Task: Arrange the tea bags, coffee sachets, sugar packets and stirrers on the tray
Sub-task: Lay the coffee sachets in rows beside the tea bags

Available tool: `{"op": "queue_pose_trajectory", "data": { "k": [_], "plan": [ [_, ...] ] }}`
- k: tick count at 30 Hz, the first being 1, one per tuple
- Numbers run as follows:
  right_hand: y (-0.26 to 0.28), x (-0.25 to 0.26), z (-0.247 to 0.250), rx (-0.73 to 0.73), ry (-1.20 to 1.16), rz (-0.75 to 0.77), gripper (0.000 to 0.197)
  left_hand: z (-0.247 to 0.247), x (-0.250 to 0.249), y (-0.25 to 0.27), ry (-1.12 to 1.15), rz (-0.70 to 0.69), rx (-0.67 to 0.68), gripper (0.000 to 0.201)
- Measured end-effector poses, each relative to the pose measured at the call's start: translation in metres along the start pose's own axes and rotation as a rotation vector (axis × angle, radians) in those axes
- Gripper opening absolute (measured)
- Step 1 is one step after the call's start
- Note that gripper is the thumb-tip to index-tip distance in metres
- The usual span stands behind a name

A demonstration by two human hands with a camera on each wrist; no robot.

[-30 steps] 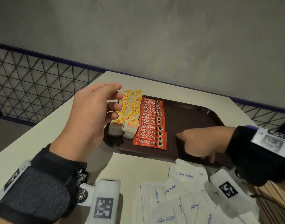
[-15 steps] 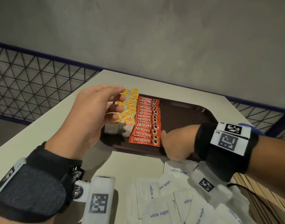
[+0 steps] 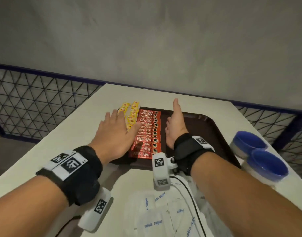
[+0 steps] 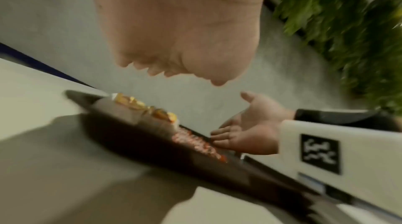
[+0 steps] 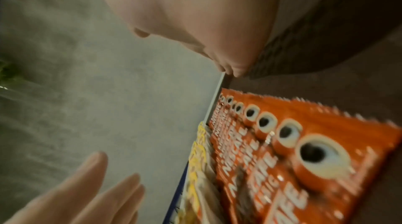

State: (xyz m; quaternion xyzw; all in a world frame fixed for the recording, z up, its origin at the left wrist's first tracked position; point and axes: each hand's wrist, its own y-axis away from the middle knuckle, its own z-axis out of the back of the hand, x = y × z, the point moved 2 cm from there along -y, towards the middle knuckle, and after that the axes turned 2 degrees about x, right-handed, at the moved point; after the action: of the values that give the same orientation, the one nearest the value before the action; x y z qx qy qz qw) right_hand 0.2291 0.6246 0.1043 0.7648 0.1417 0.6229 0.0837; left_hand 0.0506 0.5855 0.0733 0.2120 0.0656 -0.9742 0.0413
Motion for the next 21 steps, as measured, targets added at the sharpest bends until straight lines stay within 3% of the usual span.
{"op": "queue_pose_trajectory", "data": {
  "k": [4, 7, 8, 11, 14, 16, 17, 19, 21],
  "plan": [
    [-0.012, -0.012, -0.010, 0.049, -0.049, -0.047, 0.077, 0.002, 0.006, 0.001, 0.095, 0.172, -0.058, 0.090],
    [-0.063, -0.035, -0.007, 0.111, 0.005, -0.044, 0.141, -0.003, 0.011, -0.005, 0.137, 0.201, -0.039, 0.094],
    [-0.090, -0.048, -0.002, 0.137, 0.036, -0.043, 0.146, -0.006, 0.013, -0.006, 0.166, 0.216, -0.032, 0.095],
    [-0.124, -0.052, 0.010, 0.126, 0.102, -0.015, 0.126, -0.011, 0.014, -0.004, 0.300, 0.272, 0.006, 0.093],
    [-0.102, -0.047, -0.005, 0.166, 0.089, -0.006, 0.136, -0.014, 0.013, 0.001, 0.390, 0.302, 0.016, 0.083],
    [-0.050, -0.028, -0.029, 0.127, 0.161, -0.004, 0.102, -0.014, 0.014, 0.002, 0.447, 0.313, 0.012, 0.079],
    [-0.042, -0.025, -0.029, 0.081, 0.175, 0.008, 0.072, -0.015, 0.015, 0.002, 0.465, 0.313, 0.014, 0.079],
    [-0.046, -0.015, -0.022, 0.016, 0.094, 0.026, 0.076, -0.018, 0.018, 0.001, 0.473, 0.294, 0.007, 0.078],
    [-0.064, -0.011, -0.012, -0.021, 0.056, 0.028, 0.098, -0.022, 0.020, -0.001, 0.469, 0.271, -0.011, 0.077]
  ]
}}
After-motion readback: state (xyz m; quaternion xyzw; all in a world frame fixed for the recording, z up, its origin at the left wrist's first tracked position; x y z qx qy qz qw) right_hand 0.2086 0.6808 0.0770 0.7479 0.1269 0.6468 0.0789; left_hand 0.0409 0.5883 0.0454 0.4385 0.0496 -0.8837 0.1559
